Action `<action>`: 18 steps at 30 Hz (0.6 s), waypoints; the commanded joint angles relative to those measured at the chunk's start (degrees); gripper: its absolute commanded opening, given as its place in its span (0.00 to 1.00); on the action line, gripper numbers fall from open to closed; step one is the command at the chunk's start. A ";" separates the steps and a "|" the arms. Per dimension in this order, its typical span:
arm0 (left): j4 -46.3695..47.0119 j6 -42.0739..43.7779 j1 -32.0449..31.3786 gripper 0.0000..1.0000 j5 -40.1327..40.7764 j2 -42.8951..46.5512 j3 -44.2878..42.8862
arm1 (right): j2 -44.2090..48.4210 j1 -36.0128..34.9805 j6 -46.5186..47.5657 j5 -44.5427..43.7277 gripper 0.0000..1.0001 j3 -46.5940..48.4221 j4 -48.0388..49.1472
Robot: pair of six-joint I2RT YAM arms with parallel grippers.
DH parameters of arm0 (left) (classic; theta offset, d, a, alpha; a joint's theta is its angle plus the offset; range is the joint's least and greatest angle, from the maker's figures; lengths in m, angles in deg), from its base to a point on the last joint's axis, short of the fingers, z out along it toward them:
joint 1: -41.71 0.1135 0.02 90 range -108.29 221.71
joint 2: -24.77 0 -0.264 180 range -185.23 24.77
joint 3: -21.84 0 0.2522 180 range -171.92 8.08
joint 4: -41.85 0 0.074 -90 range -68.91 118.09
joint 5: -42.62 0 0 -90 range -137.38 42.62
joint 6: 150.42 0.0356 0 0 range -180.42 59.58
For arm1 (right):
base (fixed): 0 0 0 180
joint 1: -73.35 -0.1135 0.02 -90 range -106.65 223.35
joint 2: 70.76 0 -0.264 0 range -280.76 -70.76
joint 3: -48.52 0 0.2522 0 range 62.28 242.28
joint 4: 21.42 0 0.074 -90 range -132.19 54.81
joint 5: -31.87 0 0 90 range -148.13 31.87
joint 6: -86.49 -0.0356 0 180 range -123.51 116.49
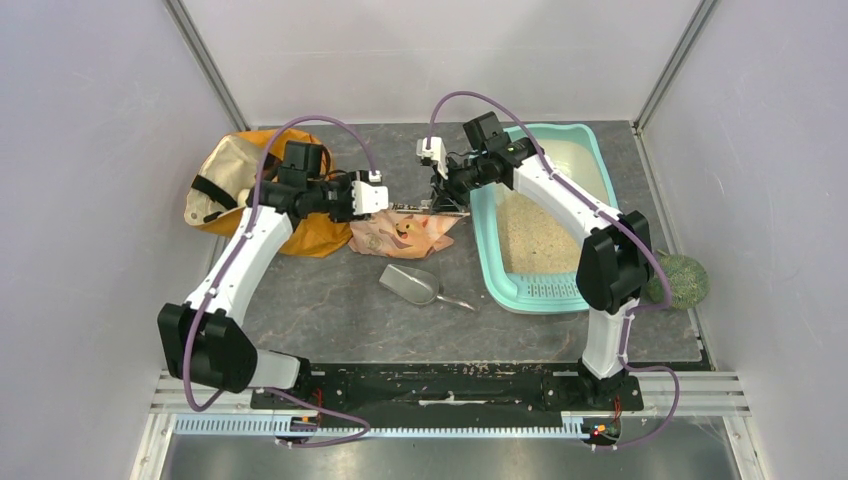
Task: Fill the litter box with clean litter
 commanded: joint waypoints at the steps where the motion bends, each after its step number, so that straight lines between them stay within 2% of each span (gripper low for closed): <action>1: 1.71 -1.62 0.97 0.54 -2.17 3.40 0.22 | 1.27 -0.38 0.48 -1.31 0.29 1.34 1.78; 7: 3.98 -1.62 2.72 0.54 -2.68 8.45 1.67 | 2.75 -0.55 -2.33 -2.36 0.15 2.56 3.05; 11: 7.75 -1.62 4.17 0.54 -1.37 11.91 3.65 | 3.74 -0.55 -3.70 -2.63 0.11 4.45 3.14; 15: 9.34 -1.62 5.83 0.54 0.43 12.90 1.88 | 5.19 -0.56 -4.96 -2.72 0.00 6.57 3.13; 18: 10.32 -1.62 7.85 0.54 0.98 12.71 -0.56 | 6.41 -0.54 -5.90 -2.89 0.00 7.67 3.07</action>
